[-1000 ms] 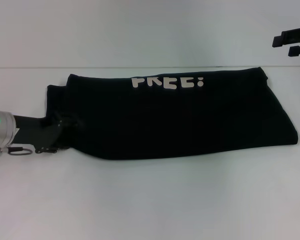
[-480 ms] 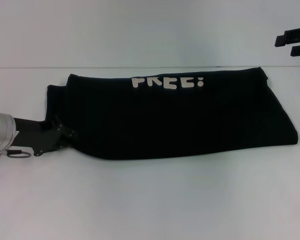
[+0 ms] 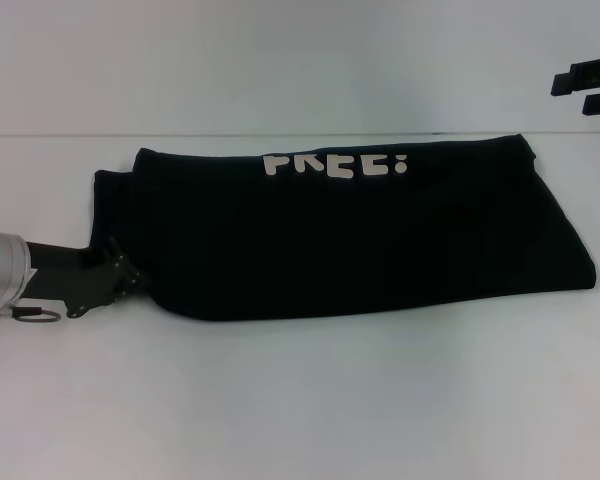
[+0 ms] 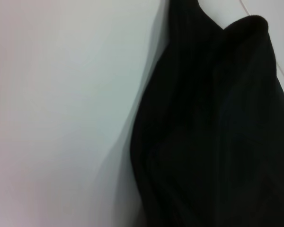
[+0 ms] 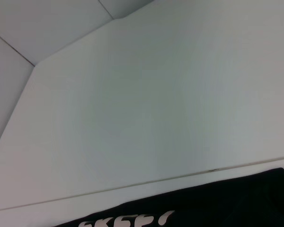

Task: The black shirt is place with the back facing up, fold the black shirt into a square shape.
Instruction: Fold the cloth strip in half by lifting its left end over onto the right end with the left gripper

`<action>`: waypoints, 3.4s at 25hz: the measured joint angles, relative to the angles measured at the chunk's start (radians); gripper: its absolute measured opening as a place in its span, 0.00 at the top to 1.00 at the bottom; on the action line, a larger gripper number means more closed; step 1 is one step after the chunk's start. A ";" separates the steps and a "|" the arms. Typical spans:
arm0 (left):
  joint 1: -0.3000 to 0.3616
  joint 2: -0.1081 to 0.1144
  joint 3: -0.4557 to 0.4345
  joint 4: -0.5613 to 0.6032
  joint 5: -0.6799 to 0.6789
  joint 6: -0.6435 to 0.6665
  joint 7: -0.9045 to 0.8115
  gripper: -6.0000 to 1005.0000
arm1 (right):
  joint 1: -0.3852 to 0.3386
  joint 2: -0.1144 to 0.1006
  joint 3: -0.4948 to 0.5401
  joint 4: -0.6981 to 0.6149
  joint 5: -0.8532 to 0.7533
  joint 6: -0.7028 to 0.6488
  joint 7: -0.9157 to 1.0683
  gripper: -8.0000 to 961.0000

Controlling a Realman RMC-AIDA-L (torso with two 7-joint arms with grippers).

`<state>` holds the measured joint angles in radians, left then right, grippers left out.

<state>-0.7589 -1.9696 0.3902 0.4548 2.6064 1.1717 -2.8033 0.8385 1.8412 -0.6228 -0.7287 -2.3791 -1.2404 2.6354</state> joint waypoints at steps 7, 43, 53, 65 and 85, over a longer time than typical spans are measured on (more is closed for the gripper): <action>0.044 -0.002 -0.082 0.003 -0.092 0.093 0.145 0.97 | -0.011 -0.003 0.004 0.000 0.000 -0.006 0.000 0.34; 0.147 -0.013 -0.095 0.132 -0.160 0.070 0.275 0.96 | -0.515 0.211 0.454 0.068 0.886 -0.216 -1.232 0.35; 0.161 -0.002 -0.137 0.139 -0.168 0.163 0.199 0.96 | -0.482 0.205 0.447 0.070 0.886 -0.197 -1.226 0.35; 0.221 0.004 -0.264 0.140 -0.094 0.345 0.005 0.75 | -0.475 0.190 0.447 0.070 0.886 -0.188 -1.223 0.35; 0.194 -0.028 -0.259 0.061 -0.142 0.159 -0.037 0.10 | -0.471 0.193 0.445 0.081 0.887 -0.173 -1.233 0.35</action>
<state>-0.5649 -1.9974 0.1313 0.5157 2.4645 1.3309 -2.8406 0.3670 2.0340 -0.1778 -0.6472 -1.4924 -1.4129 1.4023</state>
